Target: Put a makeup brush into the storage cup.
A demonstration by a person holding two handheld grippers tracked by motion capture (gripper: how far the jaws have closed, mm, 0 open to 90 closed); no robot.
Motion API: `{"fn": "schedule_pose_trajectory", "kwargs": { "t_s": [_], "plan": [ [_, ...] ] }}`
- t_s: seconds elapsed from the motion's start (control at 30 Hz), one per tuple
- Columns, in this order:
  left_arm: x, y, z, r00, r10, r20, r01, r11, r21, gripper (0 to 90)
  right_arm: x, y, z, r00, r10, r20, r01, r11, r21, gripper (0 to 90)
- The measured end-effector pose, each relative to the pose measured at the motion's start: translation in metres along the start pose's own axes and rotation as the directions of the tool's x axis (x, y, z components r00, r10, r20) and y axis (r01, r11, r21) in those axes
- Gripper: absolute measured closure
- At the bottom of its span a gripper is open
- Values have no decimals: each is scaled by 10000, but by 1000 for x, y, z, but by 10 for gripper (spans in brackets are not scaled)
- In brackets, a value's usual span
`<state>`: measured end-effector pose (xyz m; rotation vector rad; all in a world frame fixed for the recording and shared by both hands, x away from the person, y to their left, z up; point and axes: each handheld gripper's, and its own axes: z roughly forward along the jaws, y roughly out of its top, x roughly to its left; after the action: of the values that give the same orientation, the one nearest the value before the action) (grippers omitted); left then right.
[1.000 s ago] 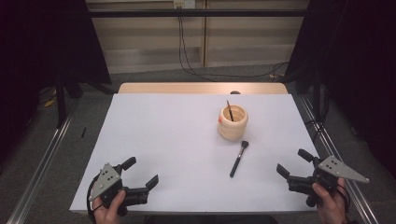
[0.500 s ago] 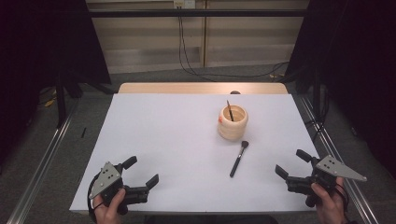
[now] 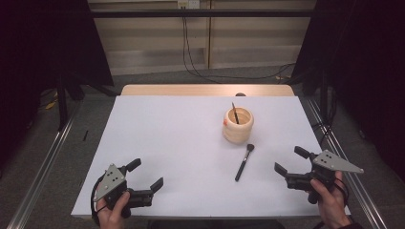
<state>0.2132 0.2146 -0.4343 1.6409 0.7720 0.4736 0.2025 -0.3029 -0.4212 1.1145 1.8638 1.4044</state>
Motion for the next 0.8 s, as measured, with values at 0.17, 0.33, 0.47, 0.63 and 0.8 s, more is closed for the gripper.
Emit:
{"fn": "schedule_pose_trajectory", "kwargs": {
  "t_s": [0.17,0.33,0.47,0.63,0.8],
  "plan": [
    [0,1,1,10000,85,5,-85,10000,12,12,2,8,14,9995,-271,-163,274,9995,156,80],
    [1,1,1,10000,30,-9,-30,10000,-16,12,2,16,28,9989,-281,-370,288,9994,203,99],
    [3,1,0,10000,96,14,-96,10000,28,13,1,21,38,9982,-374,-477,392,9986,366,98],
    [1,1,0,10000,50,79,-50,10000,24,12,1,27,46,9984,-400,-398,408,9990,199,63],
    [1,1,1,10000,26,50,-26,10000,5,13,-3,34,55,9984,-318,-465,327,9993,175,72]
  ]
}}
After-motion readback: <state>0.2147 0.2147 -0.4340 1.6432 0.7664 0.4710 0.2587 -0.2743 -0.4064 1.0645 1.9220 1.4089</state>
